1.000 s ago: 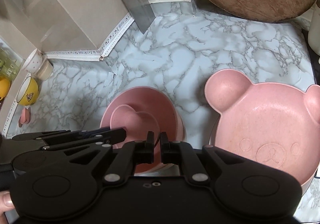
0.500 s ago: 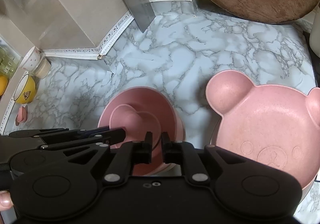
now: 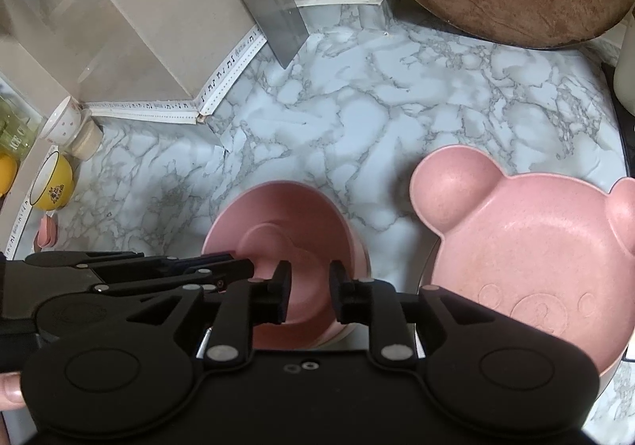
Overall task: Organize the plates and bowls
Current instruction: 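Lower the heart dish into the pink bowl and open both grippers, then close both grippers on the rim of the nested bowls, then lift the nested bowls with both grippers and carry them over the bear plate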
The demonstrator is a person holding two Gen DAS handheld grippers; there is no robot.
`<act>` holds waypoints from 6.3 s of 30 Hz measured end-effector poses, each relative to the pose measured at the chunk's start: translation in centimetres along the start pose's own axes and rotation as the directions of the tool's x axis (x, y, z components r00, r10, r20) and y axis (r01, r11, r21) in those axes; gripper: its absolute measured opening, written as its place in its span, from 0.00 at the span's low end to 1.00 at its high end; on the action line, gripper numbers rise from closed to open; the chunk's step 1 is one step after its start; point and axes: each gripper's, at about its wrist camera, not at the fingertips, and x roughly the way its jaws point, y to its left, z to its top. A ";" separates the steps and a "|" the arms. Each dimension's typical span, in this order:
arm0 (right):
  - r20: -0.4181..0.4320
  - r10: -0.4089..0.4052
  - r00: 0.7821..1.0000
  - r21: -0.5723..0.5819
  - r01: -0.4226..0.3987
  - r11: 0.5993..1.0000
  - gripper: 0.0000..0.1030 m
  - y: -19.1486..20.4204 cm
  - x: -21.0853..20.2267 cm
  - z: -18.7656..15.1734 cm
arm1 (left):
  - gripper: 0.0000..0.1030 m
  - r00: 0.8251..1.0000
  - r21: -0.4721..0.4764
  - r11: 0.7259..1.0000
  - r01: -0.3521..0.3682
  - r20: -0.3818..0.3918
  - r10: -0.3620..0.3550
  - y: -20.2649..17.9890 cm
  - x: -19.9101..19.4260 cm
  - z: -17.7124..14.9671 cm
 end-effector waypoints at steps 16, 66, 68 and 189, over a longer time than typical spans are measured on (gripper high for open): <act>0.117 0.034 0.993 -0.057 -0.027 0.998 0.55 -0.2 -4.2 -0.6 | 0.10 0.991 0.002 0.999 0.043 0.125 -0.043 0.7 -3.5 -1.3; 0.039 -0.117 0.992 0.058 0.114 0.992 0.47 -1.5 1.4 -2.0 | 0.38 0.987 -0.022 0.994 -0.107 0.118 0.108 2.0 -0.3 -0.6; 0.032 -0.113 0.993 0.059 0.111 0.992 0.46 -1.4 1.5 -1.9 | 0.36 0.990 -0.025 0.995 -0.097 0.104 0.099 2.0 0.0 -0.6; 0.080 -0.092 0.993 0.211 0.073 0.975 0.30 -18.9 -7.9 -2.9 | 0.12 0.998 0.036 0.999 -0.008 0.067 0.005 -17.9 3.0 2.5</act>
